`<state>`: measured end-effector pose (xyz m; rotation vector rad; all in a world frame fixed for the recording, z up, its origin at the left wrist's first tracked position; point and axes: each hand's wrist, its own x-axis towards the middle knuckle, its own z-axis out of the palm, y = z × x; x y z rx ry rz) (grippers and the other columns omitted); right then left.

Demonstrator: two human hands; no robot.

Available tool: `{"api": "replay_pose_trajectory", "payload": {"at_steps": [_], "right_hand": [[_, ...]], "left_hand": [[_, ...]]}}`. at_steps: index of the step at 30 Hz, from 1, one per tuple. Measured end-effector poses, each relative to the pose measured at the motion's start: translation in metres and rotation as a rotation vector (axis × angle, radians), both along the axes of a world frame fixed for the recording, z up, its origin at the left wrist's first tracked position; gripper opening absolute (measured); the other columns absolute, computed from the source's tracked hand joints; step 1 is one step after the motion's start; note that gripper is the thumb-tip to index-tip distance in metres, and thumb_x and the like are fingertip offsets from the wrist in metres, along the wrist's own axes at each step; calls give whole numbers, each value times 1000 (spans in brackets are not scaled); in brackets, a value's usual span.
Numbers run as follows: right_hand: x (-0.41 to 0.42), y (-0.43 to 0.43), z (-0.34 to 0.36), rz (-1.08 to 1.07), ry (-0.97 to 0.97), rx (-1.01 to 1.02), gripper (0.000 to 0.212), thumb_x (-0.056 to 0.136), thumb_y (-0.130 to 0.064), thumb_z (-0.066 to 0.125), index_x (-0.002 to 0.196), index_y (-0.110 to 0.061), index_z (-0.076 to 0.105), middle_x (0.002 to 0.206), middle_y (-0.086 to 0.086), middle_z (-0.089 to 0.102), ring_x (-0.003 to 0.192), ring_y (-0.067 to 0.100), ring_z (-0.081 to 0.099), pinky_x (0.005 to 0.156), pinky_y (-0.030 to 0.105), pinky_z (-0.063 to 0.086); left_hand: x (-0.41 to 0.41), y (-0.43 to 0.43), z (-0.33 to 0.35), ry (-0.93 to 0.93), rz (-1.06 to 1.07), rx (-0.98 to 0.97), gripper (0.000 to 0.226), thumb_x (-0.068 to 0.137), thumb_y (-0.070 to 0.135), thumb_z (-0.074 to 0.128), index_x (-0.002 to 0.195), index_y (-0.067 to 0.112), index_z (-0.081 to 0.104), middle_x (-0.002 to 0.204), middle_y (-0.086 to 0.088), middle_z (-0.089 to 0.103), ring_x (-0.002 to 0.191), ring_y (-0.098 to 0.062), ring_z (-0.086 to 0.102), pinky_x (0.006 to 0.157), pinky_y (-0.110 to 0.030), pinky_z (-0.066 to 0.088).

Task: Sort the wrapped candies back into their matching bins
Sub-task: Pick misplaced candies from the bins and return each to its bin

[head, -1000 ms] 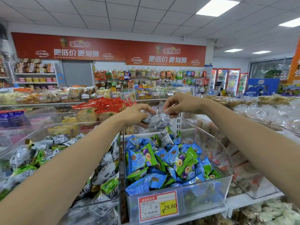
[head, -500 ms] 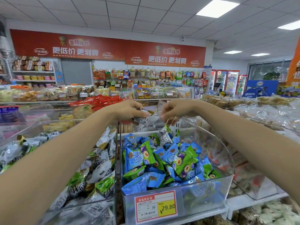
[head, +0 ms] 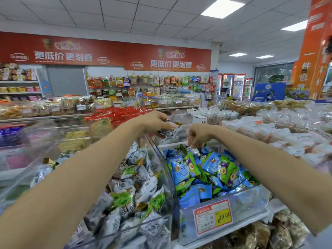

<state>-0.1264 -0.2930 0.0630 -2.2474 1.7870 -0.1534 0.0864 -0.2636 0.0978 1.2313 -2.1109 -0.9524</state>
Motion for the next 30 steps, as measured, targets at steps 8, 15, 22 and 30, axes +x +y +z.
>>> {"api": "replay_pose_trajectory", "payload": {"at_steps": [8,15,22,30], "right_hand": [[-15,36,49,114,-438,-25,12,89,-11,66,97,-3,67,90,6,67,81,15,65,79,28,56],[6,46,46,154,-630,-95,7,91,-7,63,96,-3,62,72,-2,64,69,12,63,83,34,57],[13,47,46,173,-713,-155,16,89,-2,64,102,7,62,75,2,65,67,10,65,73,23,58],[-7,17,12,7,-511,-99,26,97,-23,53,110,-1,60,103,16,67,88,26,67,78,29,59]], "left_hand": [[7,-14,-12,73,38,-2,34,88,30,69,108,5,61,105,-10,56,91,-23,60,79,-35,60],[2,-9,-14,254,15,201,18,97,20,57,110,9,61,126,-12,52,100,-19,62,89,-39,57],[4,-13,-13,330,-41,196,51,64,47,84,99,15,66,129,-6,56,103,-19,60,66,-24,56],[10,-20,-11,264,55,-21,53,70,37,83,114,11,65,147,-6,46,129,-26,47,103,-37,37]]}}
